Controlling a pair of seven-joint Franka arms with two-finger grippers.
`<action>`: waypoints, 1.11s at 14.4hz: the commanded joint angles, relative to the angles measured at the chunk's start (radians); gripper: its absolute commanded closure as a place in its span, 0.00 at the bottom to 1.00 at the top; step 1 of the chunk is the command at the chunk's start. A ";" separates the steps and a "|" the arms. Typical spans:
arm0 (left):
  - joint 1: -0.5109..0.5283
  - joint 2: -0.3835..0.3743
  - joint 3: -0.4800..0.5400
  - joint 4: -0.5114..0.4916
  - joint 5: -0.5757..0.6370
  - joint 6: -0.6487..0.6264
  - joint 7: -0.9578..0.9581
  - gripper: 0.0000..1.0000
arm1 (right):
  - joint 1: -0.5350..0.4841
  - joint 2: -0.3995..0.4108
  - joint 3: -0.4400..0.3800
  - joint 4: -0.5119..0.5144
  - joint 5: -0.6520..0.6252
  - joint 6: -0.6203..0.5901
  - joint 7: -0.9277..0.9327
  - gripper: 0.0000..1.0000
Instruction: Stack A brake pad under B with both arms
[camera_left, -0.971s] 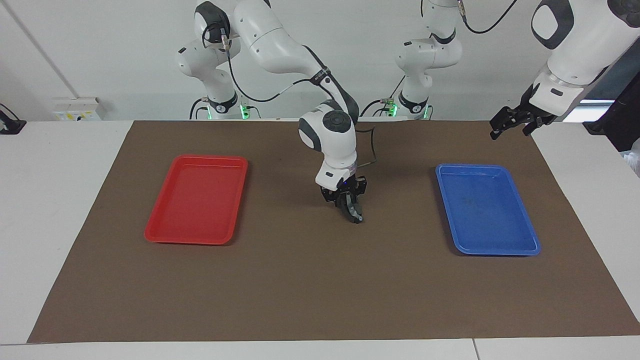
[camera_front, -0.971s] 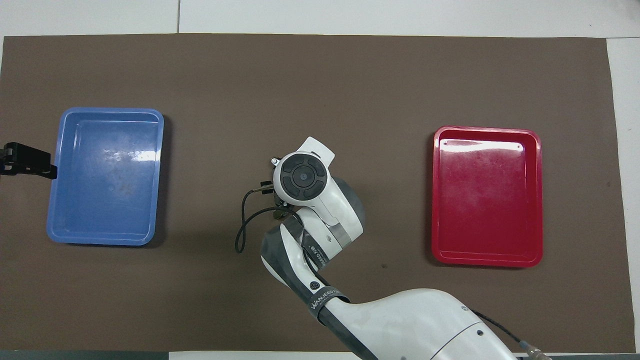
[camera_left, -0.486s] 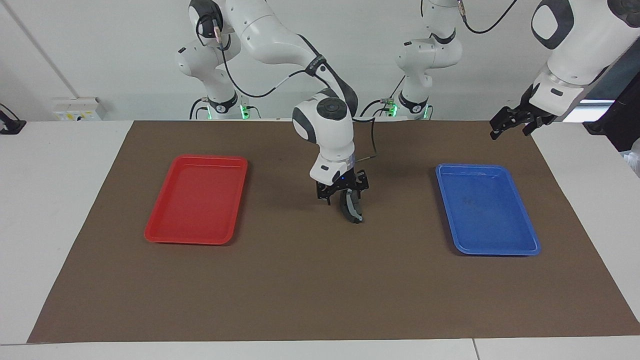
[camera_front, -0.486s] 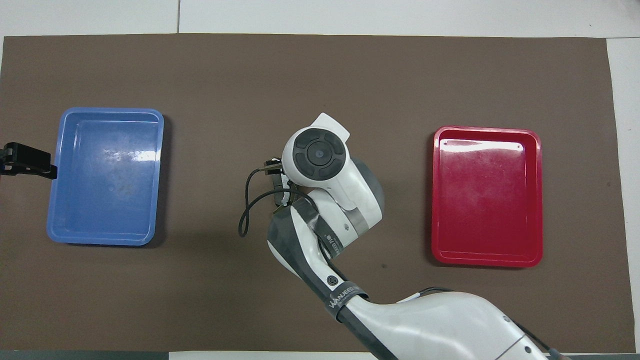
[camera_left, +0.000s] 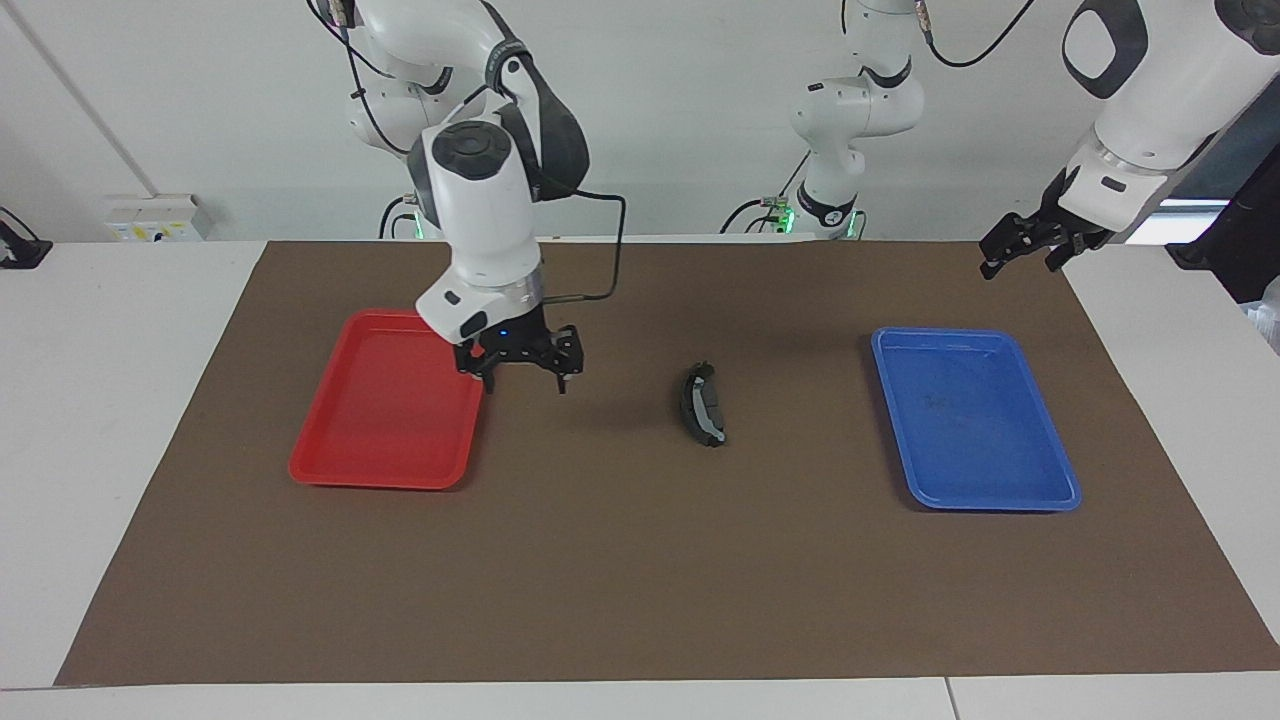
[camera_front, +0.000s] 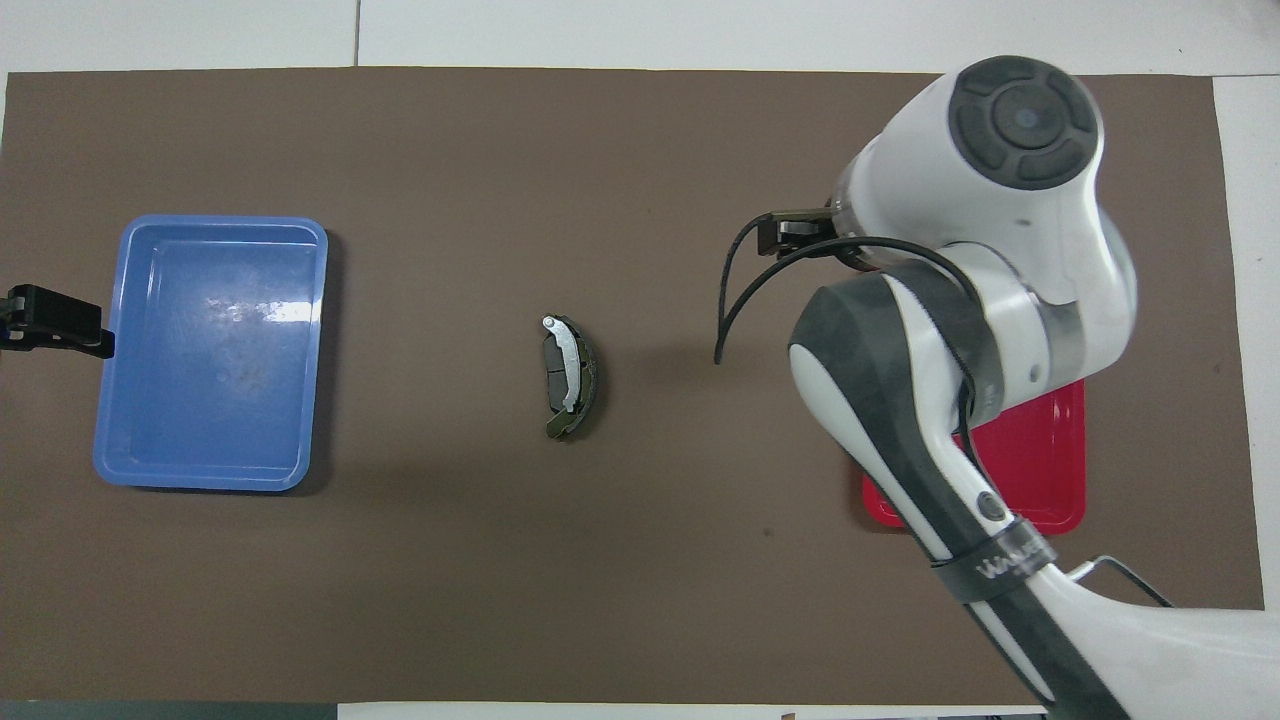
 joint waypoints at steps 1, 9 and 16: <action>0.004 -0.024 -0.004 -0.027 0.006 0.017 -0.012 0.01 | -0.130 -0.068 0.015 -0.030 -0.014 -0.093 -0.121 0.00; 0.004 -0.024 -0.004 -0.027 0.006 0.017 -0.012 0.01 | -0.413 -0.224 0.017 -0.024 0.000 -0.397 -0.433 0.00; 0.004 -0.024 -0.004 -0.027 0.006 0.017 -0.012 0.01 | -0.414 -0.312 -0.045 -0.039 -0.009 -0.458 -0.465 0.00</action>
